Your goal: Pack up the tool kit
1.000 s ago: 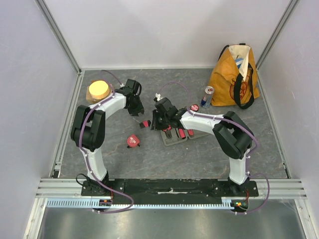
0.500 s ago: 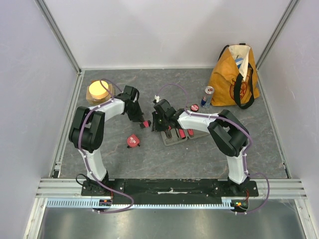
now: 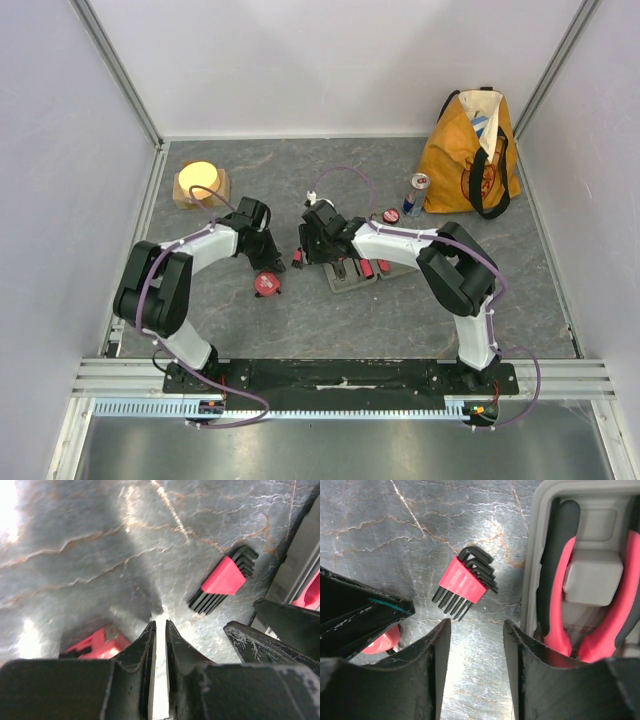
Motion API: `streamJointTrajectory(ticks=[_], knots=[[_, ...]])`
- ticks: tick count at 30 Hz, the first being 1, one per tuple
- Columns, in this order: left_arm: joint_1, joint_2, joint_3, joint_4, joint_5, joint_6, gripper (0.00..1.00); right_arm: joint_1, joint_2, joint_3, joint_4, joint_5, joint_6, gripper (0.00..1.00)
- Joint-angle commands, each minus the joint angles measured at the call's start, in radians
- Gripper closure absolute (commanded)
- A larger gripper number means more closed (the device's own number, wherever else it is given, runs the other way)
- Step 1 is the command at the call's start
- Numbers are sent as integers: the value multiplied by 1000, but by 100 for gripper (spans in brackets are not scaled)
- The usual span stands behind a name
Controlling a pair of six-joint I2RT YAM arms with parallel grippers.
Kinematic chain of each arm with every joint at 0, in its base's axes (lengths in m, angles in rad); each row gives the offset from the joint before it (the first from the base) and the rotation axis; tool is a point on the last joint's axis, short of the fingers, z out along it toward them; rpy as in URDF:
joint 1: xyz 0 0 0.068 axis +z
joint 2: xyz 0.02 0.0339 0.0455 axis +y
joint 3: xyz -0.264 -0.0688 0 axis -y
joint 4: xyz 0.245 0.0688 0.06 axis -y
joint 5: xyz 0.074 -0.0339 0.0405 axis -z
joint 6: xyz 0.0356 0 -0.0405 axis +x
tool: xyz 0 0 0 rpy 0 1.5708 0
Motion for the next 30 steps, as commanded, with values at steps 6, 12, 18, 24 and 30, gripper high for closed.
streamJointTrajectory(ticks=[6, 12, 18, 24, 30], knots=[[-2, -244, 74, -253, -412, -100, 80, 65, 46, 178, -169, 232, 66, 34], [-2, -444, 81, -290, -518, -88, 69, 100, 118, 317, -307, 381, 197, 32], [-2, -559, 77, -318, -553, -48, 61, 133, 207, 417, -419, 427, 323, 33], [-2, -614, 55, -310, -550, -37, 58, 137, 253, 491, -513, 452, 415, 34], [-1, -666, 9, -281, -548, -30, 58, 137, 313, 547, -582, 432, 479, 35]])
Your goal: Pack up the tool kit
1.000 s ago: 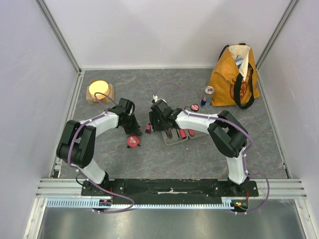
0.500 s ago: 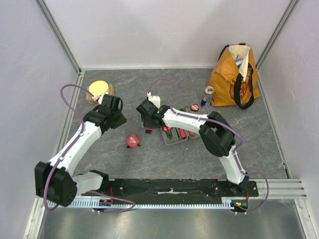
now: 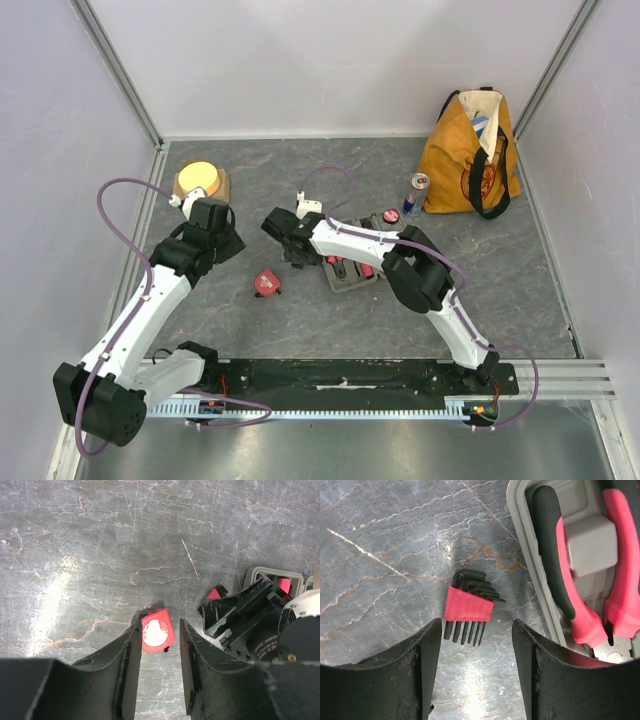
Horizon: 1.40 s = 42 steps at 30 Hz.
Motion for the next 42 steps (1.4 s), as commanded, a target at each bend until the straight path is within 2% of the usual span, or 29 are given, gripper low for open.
streamJointTrajectory(ticks=[1, 8, 13, 15, 20, 24, 27, 31, 40, 42], knots=[[-2, -46, -26, 31, -34, 31, 58, 0, 70, 81, -97, 22, 95, 35], [-2, -73, -39, 35, -28, 38, 57, 0, 141, 144, -154, 23, 116, 37], [-1, -89, -49, 40, -29, 47, 57, 0, 174, 172, -185, 32, 121, 43], [-2, -96, -54, 42, -31, 47, 56, 0, 185, 184, -195, 38, 118, 49], [-1, -102, -62, 45, -28, 48, 56, 0, 200, 200, -203, 49, 99, 55], [-2, -102, -63, 46, -22, 51, 56, -2, 197, 204, -199, 51, 66, 73], [-2, -100, -66, 57, 4, 65, 56, -2, 164, 197, -157, 54, 11, 76], [-2, -86, -69, 71, 66, 84, 56, -9, 60, 108, -32, 45, -80, 78], [1, -50, -65, 98, 164, 77, 55, -44, -181, -73, 151, -12, -229, 77], [-1, -39, -59, 100, 176, 74, 56, -51, -218, -110, 176, -37, -253, 74]])
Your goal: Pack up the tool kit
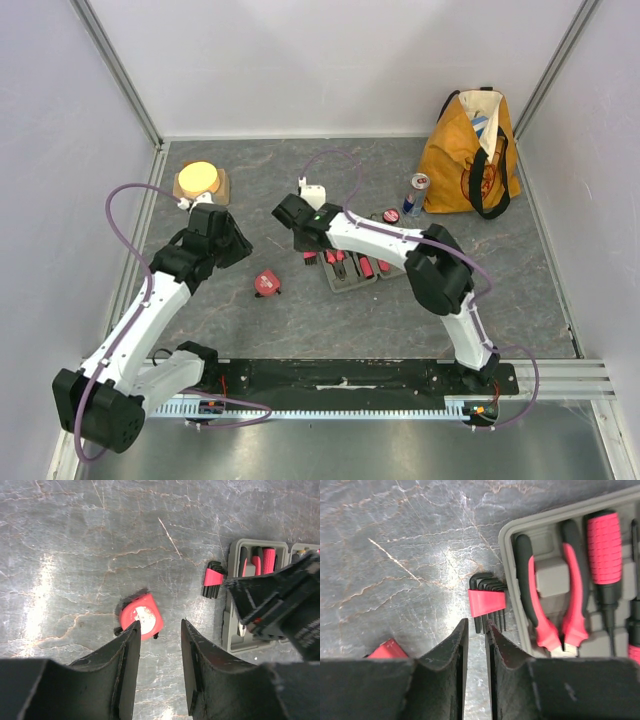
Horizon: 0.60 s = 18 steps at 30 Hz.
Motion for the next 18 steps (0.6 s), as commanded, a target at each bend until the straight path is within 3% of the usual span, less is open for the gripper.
streamJointTrajectory(ticks=[1, 10, 18], knots=[[-1, 22, 12, 48, 46, 22, 55, -20, -121, -59, 100, -50, -92, 71], [1, 41, 24, 42, 31, 21, 55, -16, -35, -1, 48, -87, -146, 36], [4, 57, 17, 40, 32, 21, 55, -14, 11, -7, 40, -111, -129, 35]])
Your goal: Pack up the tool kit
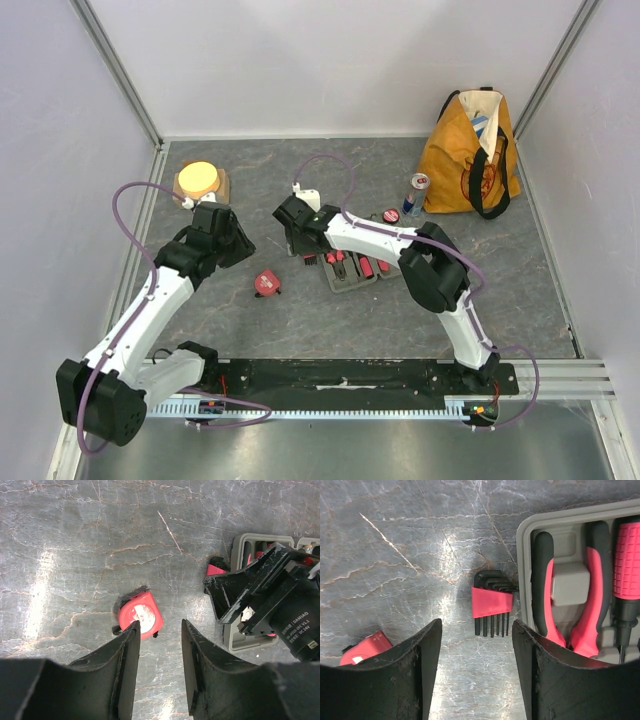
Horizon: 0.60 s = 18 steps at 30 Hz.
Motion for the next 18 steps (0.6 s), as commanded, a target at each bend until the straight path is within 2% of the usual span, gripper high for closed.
streamJointTrajectory(ticks=[1, 11, 18], knots=[[2, 15, 15, 29, 0, 22, 55, 5, 23, 19, -10, -13, -1, 35], [10, 32, 15, 35, 3, 26, 55, 4, 96, 44, -30, 69, -23, 33], [16, 32, 12, 35, 2, 29, 55, 4, 133, 61, -27, 95, -41, 37]])
